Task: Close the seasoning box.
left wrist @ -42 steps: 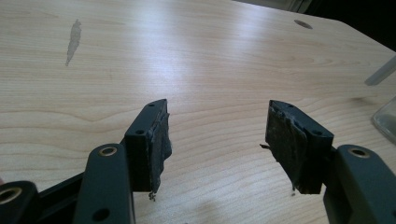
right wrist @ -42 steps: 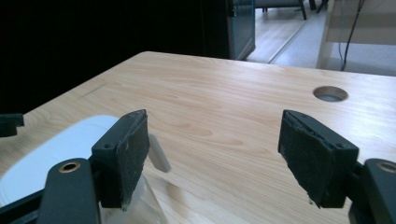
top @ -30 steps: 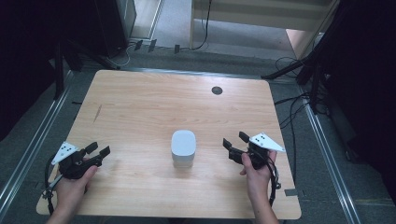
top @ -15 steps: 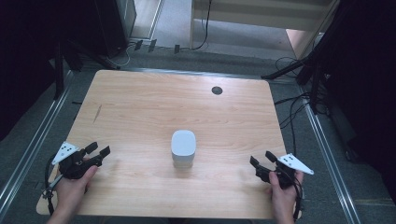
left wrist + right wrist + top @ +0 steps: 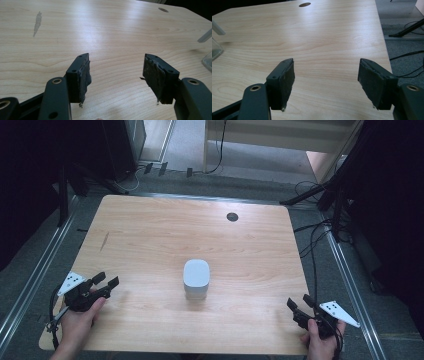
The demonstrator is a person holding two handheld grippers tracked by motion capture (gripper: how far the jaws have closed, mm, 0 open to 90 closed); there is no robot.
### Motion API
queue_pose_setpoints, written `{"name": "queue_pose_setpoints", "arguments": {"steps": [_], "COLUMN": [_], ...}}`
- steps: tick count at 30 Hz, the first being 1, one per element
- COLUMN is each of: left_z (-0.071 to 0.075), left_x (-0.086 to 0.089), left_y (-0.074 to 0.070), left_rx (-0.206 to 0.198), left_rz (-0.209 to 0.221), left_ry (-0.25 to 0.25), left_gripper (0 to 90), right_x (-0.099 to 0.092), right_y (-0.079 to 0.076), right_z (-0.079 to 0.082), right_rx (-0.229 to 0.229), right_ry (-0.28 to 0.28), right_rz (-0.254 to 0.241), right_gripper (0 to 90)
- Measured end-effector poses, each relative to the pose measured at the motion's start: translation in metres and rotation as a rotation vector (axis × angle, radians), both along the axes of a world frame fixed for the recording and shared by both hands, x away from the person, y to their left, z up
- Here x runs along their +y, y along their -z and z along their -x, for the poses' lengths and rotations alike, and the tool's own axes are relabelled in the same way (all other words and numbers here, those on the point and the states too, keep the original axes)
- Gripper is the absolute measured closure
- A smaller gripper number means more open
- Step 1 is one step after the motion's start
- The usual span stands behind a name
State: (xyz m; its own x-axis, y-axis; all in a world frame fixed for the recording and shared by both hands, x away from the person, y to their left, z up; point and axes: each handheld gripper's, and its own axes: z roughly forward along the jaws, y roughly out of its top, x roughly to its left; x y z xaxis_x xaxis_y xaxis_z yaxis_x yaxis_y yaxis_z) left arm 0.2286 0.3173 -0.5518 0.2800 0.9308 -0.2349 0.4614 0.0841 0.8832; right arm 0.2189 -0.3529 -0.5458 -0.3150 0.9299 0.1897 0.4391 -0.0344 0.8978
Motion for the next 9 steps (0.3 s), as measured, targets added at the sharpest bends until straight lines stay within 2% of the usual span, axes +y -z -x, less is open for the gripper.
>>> {"name": "queue_pose_setpoints", "arguments": {"steps": [3, 7, 9], "left_z": [-0.0007, -0.0015, -0.0017], "left_x": [-0.0011, -0.0024, -0.0025], "left_y": [-0.0002, 0.0, 0.0], "left_rx": [0.004, 0.005, 0.006], "left_rz": [-0.008, -0.01, -0.009], "left_ry": [-0.002, -0.003, -0.001], "left_gripper": [39.6, 39.7, 40.3], "right_x": [-0.0002, -0.0036, -0.0045], "right_y": [0.0001, 0.0003, 0.0004], "right_z": [-0.0047, -0.0048, -0.0046], "right_rx": [0.009, 0.009, 0.004], "right_ry": [-0.001, -0.002, -0.008], "right_rz": [0.005, -0.034, -0.036], "right_gripper": [29.6, 29.1, 29.0]}}
